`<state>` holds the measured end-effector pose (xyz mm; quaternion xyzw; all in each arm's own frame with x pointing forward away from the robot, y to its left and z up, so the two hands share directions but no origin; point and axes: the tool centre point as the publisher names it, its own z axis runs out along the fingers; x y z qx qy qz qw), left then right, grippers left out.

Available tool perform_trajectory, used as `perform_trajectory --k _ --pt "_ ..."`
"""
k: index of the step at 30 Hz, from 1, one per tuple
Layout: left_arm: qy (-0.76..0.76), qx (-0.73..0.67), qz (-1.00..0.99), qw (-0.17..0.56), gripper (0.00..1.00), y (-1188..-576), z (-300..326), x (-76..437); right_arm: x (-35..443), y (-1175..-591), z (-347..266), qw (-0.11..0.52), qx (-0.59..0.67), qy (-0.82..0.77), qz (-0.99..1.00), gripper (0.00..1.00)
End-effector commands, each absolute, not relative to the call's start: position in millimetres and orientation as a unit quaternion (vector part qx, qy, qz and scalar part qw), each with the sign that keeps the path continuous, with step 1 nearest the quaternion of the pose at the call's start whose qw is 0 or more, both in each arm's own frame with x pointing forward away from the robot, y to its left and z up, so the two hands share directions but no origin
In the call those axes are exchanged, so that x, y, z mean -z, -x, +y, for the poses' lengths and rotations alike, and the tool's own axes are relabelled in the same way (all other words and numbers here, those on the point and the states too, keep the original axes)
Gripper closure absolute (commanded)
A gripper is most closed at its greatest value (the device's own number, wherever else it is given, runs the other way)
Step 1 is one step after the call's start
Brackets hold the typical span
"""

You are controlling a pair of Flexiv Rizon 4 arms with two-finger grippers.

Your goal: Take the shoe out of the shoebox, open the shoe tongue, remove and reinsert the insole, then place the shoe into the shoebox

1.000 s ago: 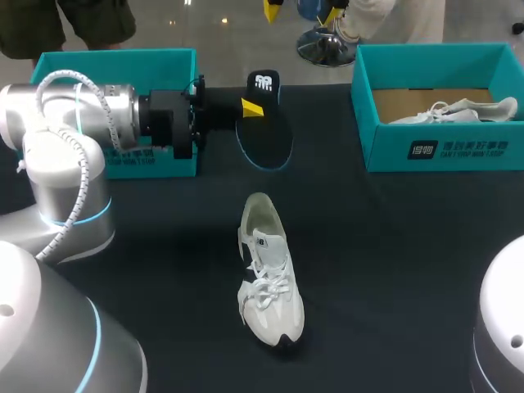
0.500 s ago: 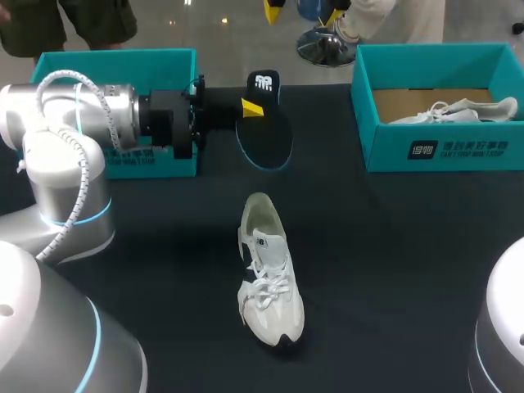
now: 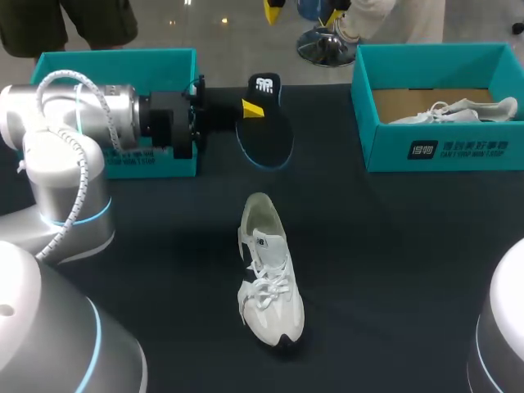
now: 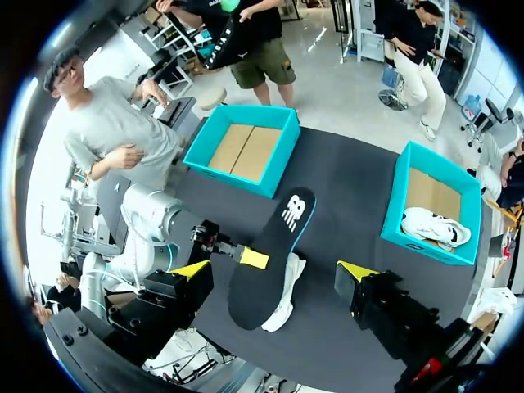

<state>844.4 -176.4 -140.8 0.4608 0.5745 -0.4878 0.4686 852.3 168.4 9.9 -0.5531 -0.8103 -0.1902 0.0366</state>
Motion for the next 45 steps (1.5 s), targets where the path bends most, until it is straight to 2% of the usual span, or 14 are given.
perform_trajectory --k 1,12,28,31,45 --pt "-0.459 0.502 0.587 0.439 1.0 -841.1 -173.2 137.9 -10.2 -852.9 168.7 0.037 0.189 0.554 -0.81 0.0" --pt "-0.404 0.543 0.637 0.369 1.0 -839.9 -165.9 129.1 -10.2 -852.9 168.7 0.037 0.189 0.554 -0.81 0.0" --pt "-0.285 0.652 0.673 0.203 1.0 -830.7 -165.7 132.9 -10.2 -852.9 168.7 0.037 0.189 0.554 -0.81 0.0" --pt "-0.295 0.658 0.657 0.221 1.0 -828.7 -164.3 131.0 -10.2 -852.9 168.7 0.037 0.189 0.554 -0.81 0.0" --pt "-0.295 0.658 0.657 0.221 1.0 -828.7 -164.3 131.0 -10.2 -852.9 168.7 0.037 0.189 0.554 -0.81 0.0"
